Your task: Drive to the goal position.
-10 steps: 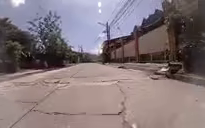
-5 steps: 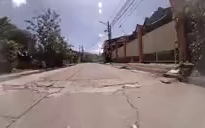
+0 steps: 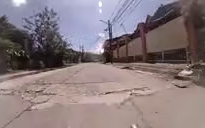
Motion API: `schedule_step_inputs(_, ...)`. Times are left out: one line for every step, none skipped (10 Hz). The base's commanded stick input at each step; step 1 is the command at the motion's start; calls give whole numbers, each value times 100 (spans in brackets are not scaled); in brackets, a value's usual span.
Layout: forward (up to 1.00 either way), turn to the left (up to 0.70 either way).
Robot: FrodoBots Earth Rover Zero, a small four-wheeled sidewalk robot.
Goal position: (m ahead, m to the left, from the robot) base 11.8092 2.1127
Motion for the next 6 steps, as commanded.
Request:
schedule_step_inputs(100, 0)
schedule_step_inputs(100, 0)
schedule_step_inputs(100, 0)
schedule_step_inputs(100, 0)
schedule_step_inputs(100, 0)
schedule_step_inputs(100, 0)
